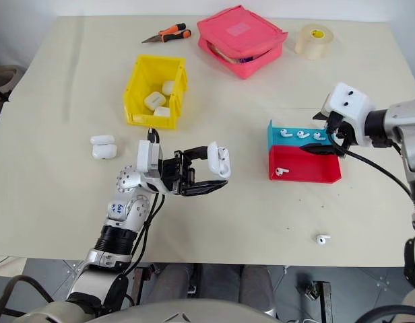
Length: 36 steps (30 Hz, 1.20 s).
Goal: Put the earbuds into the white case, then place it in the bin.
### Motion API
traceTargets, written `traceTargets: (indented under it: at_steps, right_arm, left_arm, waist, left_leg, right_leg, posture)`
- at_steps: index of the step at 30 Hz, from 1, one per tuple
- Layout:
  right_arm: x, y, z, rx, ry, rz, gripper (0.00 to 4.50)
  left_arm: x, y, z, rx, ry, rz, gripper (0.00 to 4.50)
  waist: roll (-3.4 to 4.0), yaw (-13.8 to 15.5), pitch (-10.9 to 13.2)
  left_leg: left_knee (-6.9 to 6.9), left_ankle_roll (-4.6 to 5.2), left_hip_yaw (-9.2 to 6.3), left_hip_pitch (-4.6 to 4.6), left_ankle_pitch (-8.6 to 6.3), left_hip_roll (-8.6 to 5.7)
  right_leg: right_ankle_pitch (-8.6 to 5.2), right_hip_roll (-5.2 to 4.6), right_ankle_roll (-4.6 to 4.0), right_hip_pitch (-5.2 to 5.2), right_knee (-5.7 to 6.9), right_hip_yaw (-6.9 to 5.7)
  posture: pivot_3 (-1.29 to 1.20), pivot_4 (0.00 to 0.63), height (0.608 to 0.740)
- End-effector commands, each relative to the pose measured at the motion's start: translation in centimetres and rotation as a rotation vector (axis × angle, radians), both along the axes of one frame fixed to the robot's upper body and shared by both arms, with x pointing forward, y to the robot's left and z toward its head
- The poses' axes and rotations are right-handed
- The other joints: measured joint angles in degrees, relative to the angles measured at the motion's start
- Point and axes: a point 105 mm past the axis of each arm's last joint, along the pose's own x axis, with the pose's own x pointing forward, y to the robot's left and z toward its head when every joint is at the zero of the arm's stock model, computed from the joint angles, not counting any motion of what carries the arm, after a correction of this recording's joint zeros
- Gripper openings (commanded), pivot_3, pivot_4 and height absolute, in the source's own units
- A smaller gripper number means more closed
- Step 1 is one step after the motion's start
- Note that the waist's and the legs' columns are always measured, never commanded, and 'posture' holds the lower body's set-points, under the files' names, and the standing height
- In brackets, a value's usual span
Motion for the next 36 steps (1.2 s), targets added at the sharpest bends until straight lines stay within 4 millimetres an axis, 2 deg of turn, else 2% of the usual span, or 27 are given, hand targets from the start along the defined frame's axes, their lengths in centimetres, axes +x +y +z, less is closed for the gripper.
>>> traceTargets:
  at_steps: [1, 7, 12, 14, 19, 23, 29, 36]
  right_arm:
    - [1.4, 0.1, 1.0, -0.063, -0.047, 0.032, 4.48]
    - [3.4, 1.0, 1.3, -0.069, -0.067, 0.057, 4.48]
    - [2.4, 1.9, 2.1, 0.015, 0.013, 0.129, 4.48]
    - [2.1, 1.8, 2.5, 0.053, 0.051, 0.116, 4.48]
    - [1.3, 1.4, 2.3, 0.066, 0.125, 0.098, 4.48]
    - [0.8, 1.3, 0.6, 0.044, 0.188, 0.099, 4.48]
    - [1.3, 1.6, -1.4, 0.023, 0.195, 0.087, 4.48]
    - [0.9, 2.0, -2.5, 0.032, 0.260, 0.111, 4.48]
  left_arm:
    - [-0.2, -0.2, 0.7, -0.020, -0.038, 0.002, 2.79]
    - [-0.3, -0.3, 0.7, -0.033, -0.044, 0.017, 2.79]
    - [-0.3, 0.1, 0.8, -0.037, -0.045, 0.039, 2.79]
    - [-0.2, 0.3, 0.6, -0.033, -0.041, 0.047, 2.79]
    - [-0.2, 0.4, 0.6, -0.032, -0.040, 0.052, 2.79]
    - [-0.1, 0.3, 0.6, -0.036, -0.037, 0.052, 2.79]
    - [-0.3, 0.1, 0.6, -0.036, -0.033, 0.042, 2.79]
    - [-0.3, 0.1, 0.6, -0.034, -0.031, 0.042, 2.79]
  waist:
    - [0.00, -0.4, 0.0]
    - [0.01, -1.0, 0.0]
    - [0.01, -1.0, 0.0]
    - [0.02, -1.0, 0.0]
    - [0.03, -1.0, 0.0]
    - [0.03, -1.0, 0.0]
    - [0.04, -1.1, 0.0]
    - [0.04, -1.1, 0.0]
  left_leg:
    - [0.00, -0.01, 0.00, -0.01, 0.00, 0.01]
    - [0.02, -0.03, -0.07, -0.05, 0.02, 0.02]
    - [0.04, -0.03, -0.10, -0.07, 0.02, 0.02]
    - [0.07, -0.03, -0.15, -0.11, 0.02, 0.02]
    - [0.12, -0.04, -0.20, -0.18, 0.02, 0.02]
    - [0.14, -0.04, -0.22, -0.28, 0.02, 0.01]
    - [0.20, -0.04, -0.24, -0.33, 0.02, 0.00]
    - [0.22, -0.05, -0.26, -0.35, 0.03, -0.01]
  right_leg:
    - [0.00, 0.00, 0.00, -0.01, 0.00, 0.00]
    - [0.00, 0.00, 0.00, -0.03, 0.02, -0.07]
    - [0.00, 0.00, 0.00, -0.03, 0.02, -0.08]
    - [0.00, -0.01, 0.00, -0.04, 0.03, -0.11]
    - [0.00, -0.01, 0.00, -0.07, 0.05, -0.14]
    - [0.00, -0.02, 0.00, -0.15, 0.06, -0.17]
    - [0.00, -0.02, 0.00, -0.16, 0.09, -0.20]
    - [0.00, -0.03, 0.00, -0.18, 0.10, -0.20]
  posture:
    - [0.00, 0.150, 0.740]
    - [0.00, 0.150, 0.740]
    - [0.00, 0.150, 0.740]
    - [0.00, 0.150, 0.740]
    - [0.00, 0.150, 0.740]
    - [0.00, 0.150, 0.740]
    - [0.00, 0.150, 0.740]
    - [0.00, 0.150, 0.740]
